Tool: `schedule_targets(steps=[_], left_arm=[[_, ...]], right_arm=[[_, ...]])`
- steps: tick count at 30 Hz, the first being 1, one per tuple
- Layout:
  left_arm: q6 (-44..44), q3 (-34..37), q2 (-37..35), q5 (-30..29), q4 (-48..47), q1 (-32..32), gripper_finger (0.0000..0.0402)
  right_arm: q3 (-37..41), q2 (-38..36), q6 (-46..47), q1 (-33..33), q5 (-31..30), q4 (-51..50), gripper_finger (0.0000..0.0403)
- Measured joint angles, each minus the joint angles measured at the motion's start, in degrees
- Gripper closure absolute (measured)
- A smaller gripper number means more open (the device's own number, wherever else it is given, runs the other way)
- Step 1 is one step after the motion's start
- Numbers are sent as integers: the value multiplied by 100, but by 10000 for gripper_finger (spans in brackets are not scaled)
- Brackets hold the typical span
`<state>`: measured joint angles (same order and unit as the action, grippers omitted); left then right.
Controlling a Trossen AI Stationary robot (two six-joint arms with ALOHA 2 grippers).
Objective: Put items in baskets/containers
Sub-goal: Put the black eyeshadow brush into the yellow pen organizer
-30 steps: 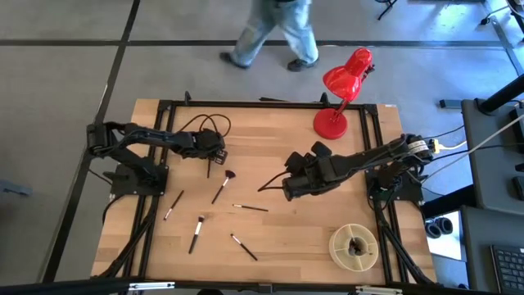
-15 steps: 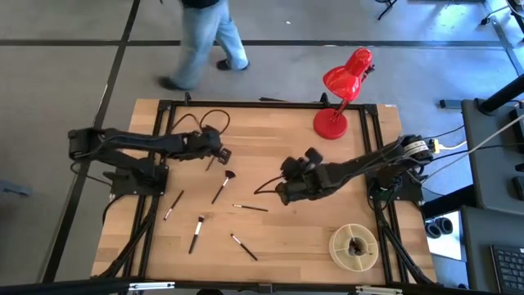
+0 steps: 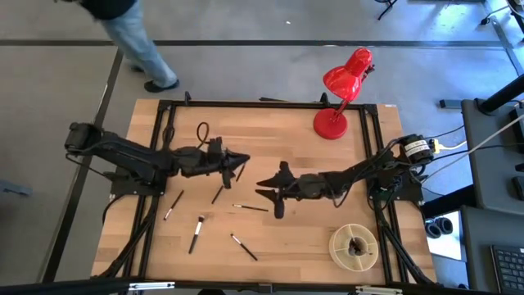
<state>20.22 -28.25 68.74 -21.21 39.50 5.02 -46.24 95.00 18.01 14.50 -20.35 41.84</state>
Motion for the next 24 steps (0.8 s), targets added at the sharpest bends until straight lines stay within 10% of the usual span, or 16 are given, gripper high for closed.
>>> schedule_targets(steps=[12,24], left_arm=[[-213,2,1086,144,1946,211,394],[-196,-180,1381,550,2374,213,394]], right_arm=[[83,-13,-601,-141,-134,1140,218],[83,-13,-682,-260,-64,1231,249]])
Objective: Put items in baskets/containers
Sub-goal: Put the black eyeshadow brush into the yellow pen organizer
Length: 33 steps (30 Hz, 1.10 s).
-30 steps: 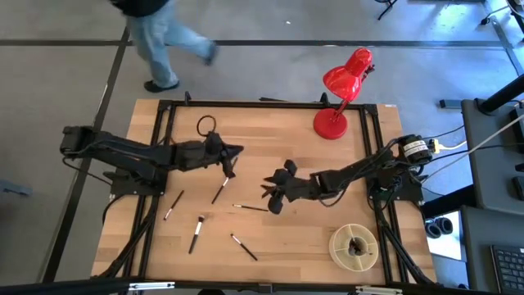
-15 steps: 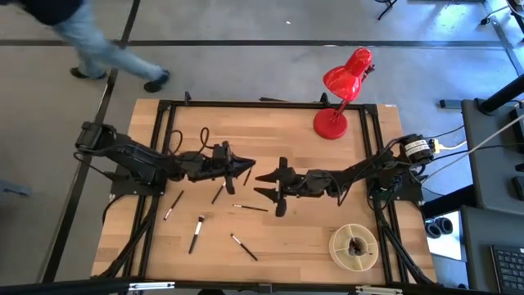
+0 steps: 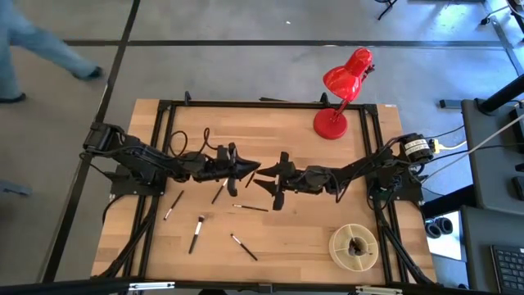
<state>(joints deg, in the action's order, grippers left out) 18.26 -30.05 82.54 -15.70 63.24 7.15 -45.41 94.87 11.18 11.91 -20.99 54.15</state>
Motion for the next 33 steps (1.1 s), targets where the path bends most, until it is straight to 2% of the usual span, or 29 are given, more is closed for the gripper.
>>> schedule_targets(steps=[3,10,16,27,33], left_arm=[[-66,-68,0,228,-1,44,394],[-589,-174,0,238,3,209,394],[-610,-174,0,201,-25,213,394],[-603,-174,-2,279,-10,171,393],[-607,-174,-2,221,-17,171,391]], right_arm=[[0,0,87,-18,15,26,262],[-2,0,-5,3,133,300,271],[-2,0,-113,24,209,432,285],[-2,0,-124,26,306,331,388],[-2,0,-130,25,300,319,373]])
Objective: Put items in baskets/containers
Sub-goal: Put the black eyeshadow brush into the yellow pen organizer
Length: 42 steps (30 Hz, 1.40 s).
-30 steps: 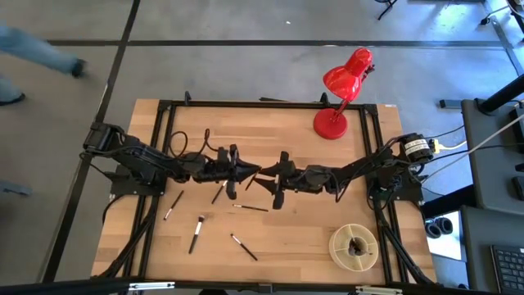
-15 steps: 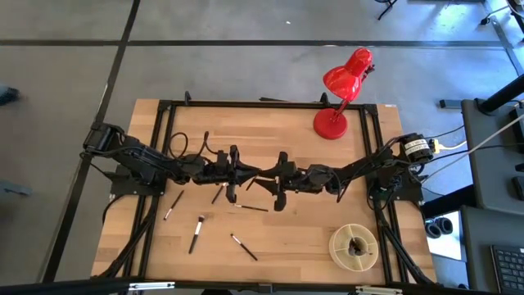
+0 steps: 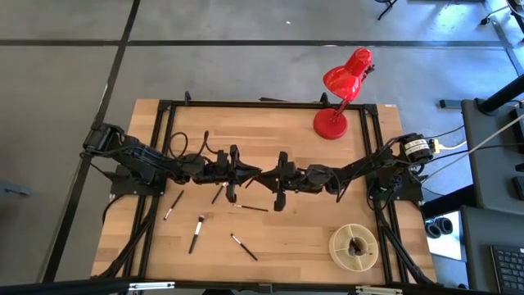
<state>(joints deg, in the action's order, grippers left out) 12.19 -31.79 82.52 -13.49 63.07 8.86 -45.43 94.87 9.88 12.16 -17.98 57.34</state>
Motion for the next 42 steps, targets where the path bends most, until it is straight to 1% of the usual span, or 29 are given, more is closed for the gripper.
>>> schedule_targets(steps=[2,4,8,11,14,16,17,21,24,27,30,33,35,37,42], left_arm=[[-63,0,0,-76,-34,5,386],[-230,0,0,-86,-73,5,375],[-690,0,0,-110,-174,4,338],[-905,0,0,-241,-206,-18,299],[-1032,0,0,-239,-210,-58,260],[-1113,0,0,-237,-208,-89,238],[-1182,0,0,-236,-212,-104,229],[-1396,1,0,-249,-342,-124,209],[-1663,2,0,-309,-366,-123,206],[-1937,2,0,-306,-429,-124,206],[-2078,2,0,-304,-420,-122,208],[-2049,2,0,-388,-418,-122,210],[-1982,2,0,-470,-418,-122,210],[-1913,2,0,-491,-420,-122,210],[-1851,2,0,-514,-422,-120,210]], right_arm=[[0,-29,-4,33,-28,-101,373],[-2,-158,-8,72,-58,-456,380],[-9,-612,-28,245,-278,-1616,387],[-9,-1026,5,511,-661,-2471,383],[-9,-1517,167,852,-1210,-3448,382],[-9,-1844,406,1130,-1605,-4243,383],[-9,-2026,597,1284,-1657,-4618,383],[-165,-2647,1494,2020,-1595,-6295,381],[-593,-2911,2067,2581,-1155,-7677,381],[-1165,-2997,2646,3147,-682,-8790,380],[-1642,-2970,3276,3749,-652,-9747,380],[-1844,-2973,3629,4359,-864,-10210,380],[-1847,-2969,3807,4730,-1164,-10346,380],[-1753,-2966,4079,5027,-1461,-10355,380],[-1326,-2964,4914,5557,-1877,-10361,380]])
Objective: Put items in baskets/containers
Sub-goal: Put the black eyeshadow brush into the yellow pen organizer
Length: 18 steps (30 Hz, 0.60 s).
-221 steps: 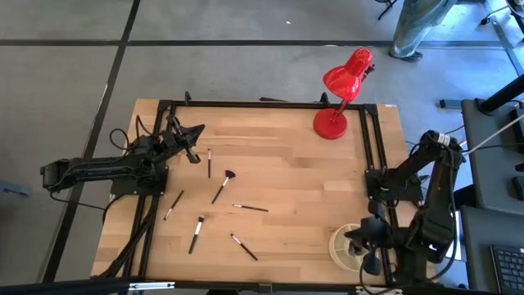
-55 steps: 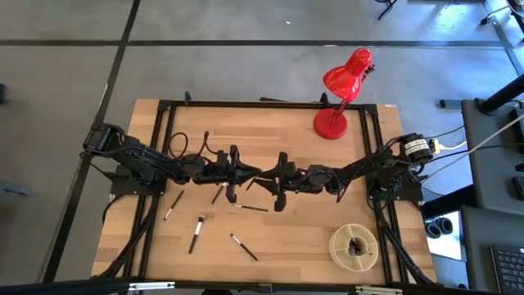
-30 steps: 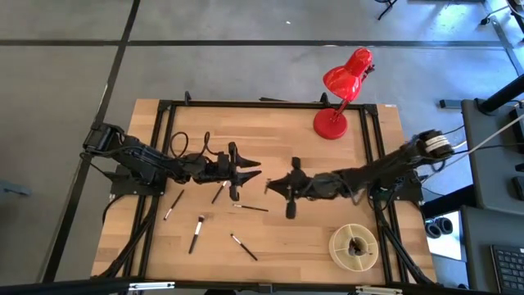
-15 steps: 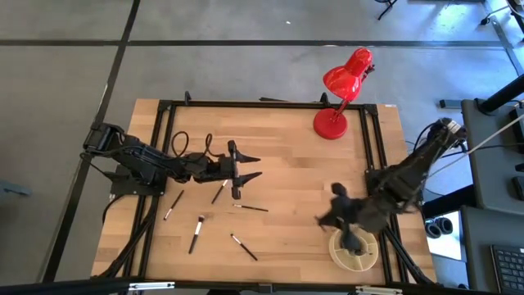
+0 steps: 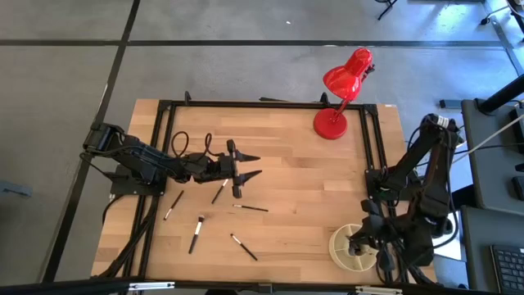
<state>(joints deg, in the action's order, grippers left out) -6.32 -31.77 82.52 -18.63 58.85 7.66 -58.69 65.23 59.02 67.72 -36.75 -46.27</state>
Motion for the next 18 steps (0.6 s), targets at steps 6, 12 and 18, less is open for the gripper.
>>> schedule_targets(steps=[6,12,18], left_arm=[[-145,0,0,-494,-71,-4,210],[-941,0,-2,-459,-353,77,213],[-556,0,-2,-1054,-1553,428,231]], right_arm=[[433,2,532,128,186,1,373],[440,-4,652,125,214,1,322],[274,-9,698,120,337,-270,285]])
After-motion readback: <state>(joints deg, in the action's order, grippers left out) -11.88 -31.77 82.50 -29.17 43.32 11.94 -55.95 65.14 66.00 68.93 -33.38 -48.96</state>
